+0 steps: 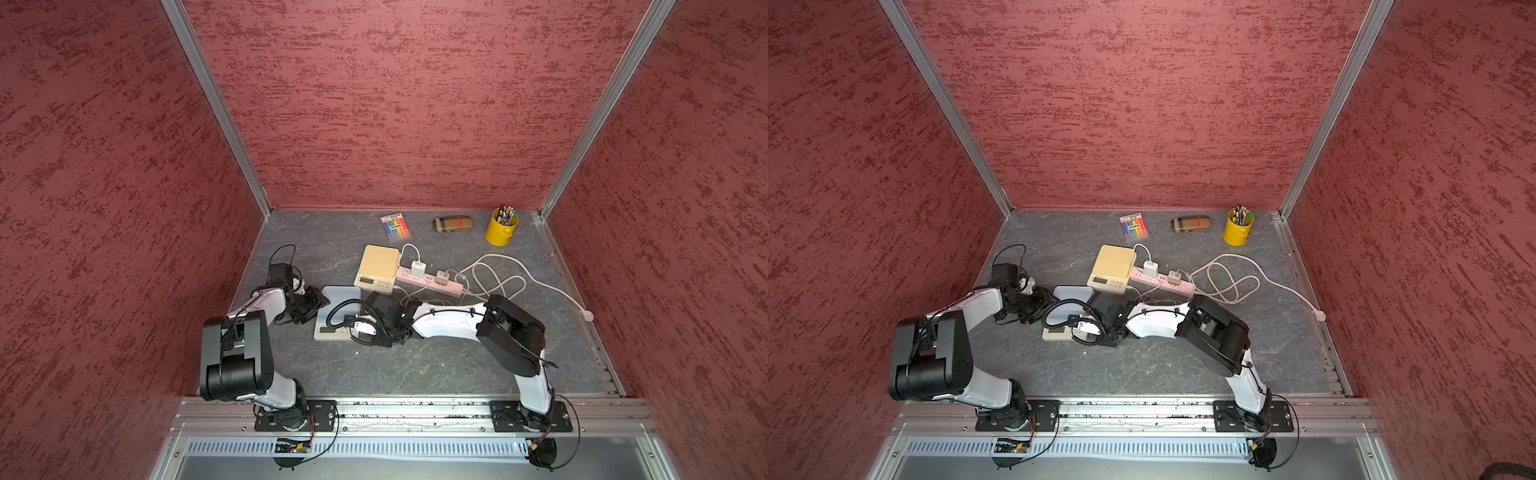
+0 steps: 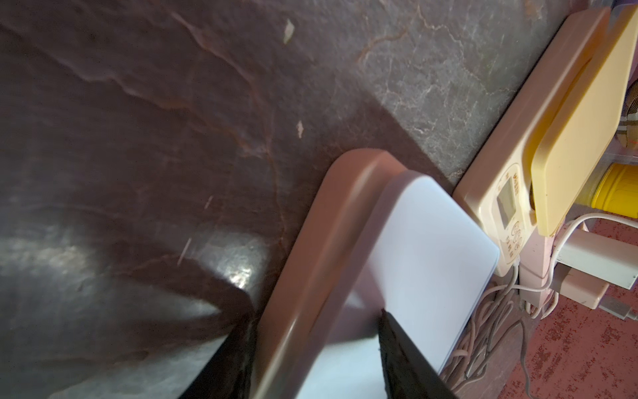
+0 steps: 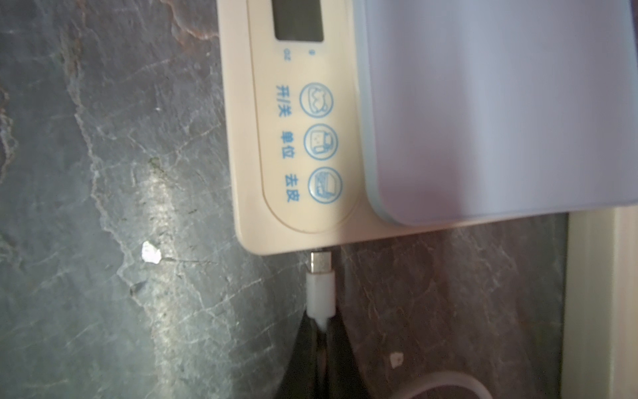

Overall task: Charge the electronic scale
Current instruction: Insert the charging cable into the electronic scale.

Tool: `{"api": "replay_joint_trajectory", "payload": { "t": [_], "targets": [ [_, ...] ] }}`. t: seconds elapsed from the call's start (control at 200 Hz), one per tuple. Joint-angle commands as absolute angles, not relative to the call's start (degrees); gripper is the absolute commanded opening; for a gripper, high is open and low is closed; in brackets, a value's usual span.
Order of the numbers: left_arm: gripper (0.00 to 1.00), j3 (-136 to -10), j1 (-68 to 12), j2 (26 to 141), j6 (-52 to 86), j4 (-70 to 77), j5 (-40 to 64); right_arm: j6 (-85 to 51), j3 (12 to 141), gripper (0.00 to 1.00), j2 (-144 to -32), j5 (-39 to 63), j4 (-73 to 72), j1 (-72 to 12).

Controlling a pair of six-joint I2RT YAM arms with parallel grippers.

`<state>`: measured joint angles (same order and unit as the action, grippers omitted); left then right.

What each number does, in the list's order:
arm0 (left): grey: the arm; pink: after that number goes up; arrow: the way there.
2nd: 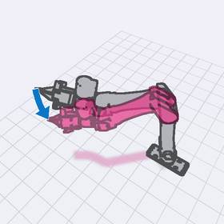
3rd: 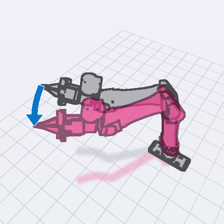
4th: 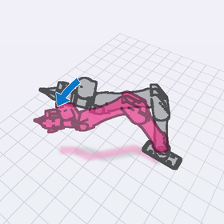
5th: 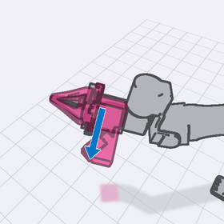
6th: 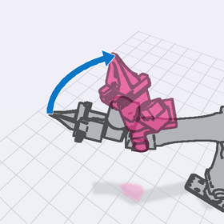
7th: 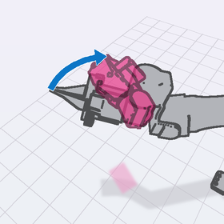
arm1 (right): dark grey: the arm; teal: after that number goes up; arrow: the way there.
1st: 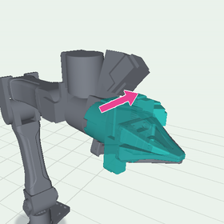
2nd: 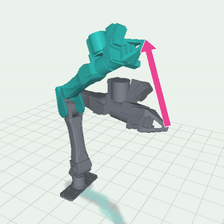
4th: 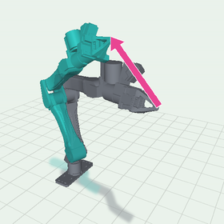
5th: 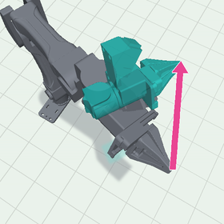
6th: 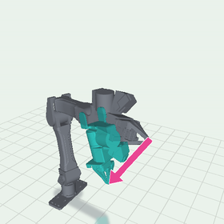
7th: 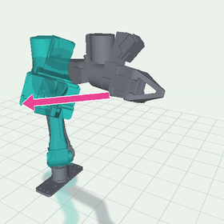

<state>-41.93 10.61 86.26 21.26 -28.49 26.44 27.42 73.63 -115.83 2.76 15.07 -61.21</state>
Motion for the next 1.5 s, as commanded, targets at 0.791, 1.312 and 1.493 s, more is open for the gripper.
{"api": "replay_joint_trajectory", "payload": {
  "t": [0.791,1.312,1.493],
  "targets": [
    [0.57,-36.95,9.84,86.78,22.98,-33.01,23.55,26.54,80.31,0.00,-118.33,3.09,17.64,-62.33],
    [0.56,-34.52,7.50,82.43,26.03,-34.65,22.39,22.52,82.88,0.00,-118.56,4.90,18.96,-62.26],
    [0.56,-33.18,5.04,80.09,28.77,-34.85,22.02,22.34,87.44,0.00,-120.57,6.33,25.07,-62.33]
  ]
}}
